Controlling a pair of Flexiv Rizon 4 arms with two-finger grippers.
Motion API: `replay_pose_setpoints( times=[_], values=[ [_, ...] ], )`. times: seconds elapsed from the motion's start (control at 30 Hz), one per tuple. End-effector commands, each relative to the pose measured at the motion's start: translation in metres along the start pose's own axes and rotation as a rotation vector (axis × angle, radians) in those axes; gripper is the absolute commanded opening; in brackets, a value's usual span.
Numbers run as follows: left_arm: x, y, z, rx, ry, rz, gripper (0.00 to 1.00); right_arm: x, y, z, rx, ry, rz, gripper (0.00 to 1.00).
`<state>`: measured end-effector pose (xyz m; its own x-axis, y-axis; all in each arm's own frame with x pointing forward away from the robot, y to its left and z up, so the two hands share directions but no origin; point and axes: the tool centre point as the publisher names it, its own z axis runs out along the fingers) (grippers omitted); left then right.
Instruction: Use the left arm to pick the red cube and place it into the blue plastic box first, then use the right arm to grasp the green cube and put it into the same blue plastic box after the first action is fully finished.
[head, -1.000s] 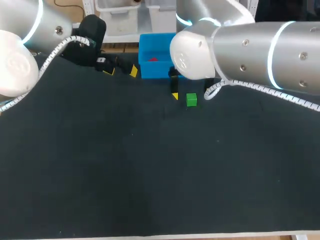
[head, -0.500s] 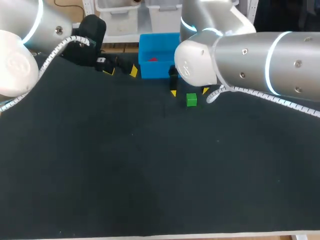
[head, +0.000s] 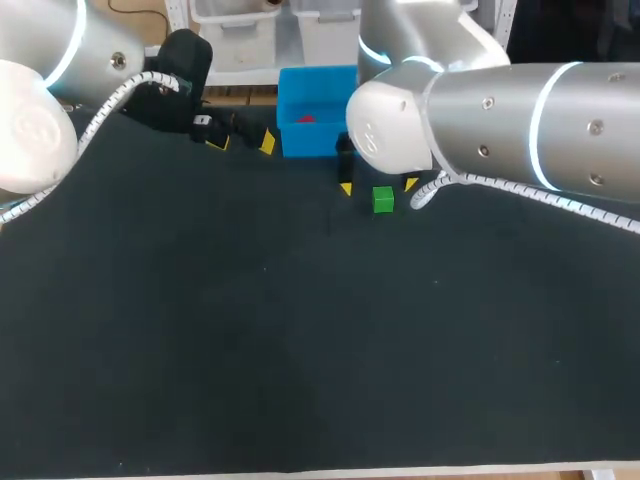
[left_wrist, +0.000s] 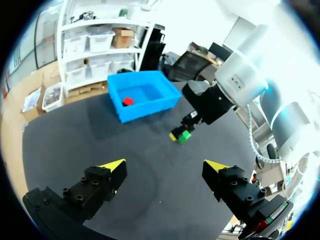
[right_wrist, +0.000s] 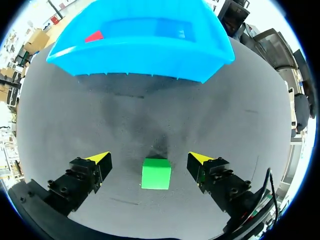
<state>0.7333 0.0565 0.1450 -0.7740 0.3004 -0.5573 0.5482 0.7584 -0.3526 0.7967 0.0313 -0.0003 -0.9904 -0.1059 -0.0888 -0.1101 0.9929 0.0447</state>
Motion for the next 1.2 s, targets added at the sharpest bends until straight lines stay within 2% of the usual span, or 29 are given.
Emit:
replay_pose_setpoints(
  times=[0.03,1.2],
  values=[
    [0.0009,0.0015,-0.0003,0.008,-0.005,0.003,1.0,0.004,-0.0008,-0.0007,0.0,-0.009,0.002,1.0],
    [0.0009,0.0015,-0.0003,0.008,-0.005,0.003,1.0,0.0046,-0.0065,-0.0001,0.006,-0.009,0.024,1.0]
  ],
)
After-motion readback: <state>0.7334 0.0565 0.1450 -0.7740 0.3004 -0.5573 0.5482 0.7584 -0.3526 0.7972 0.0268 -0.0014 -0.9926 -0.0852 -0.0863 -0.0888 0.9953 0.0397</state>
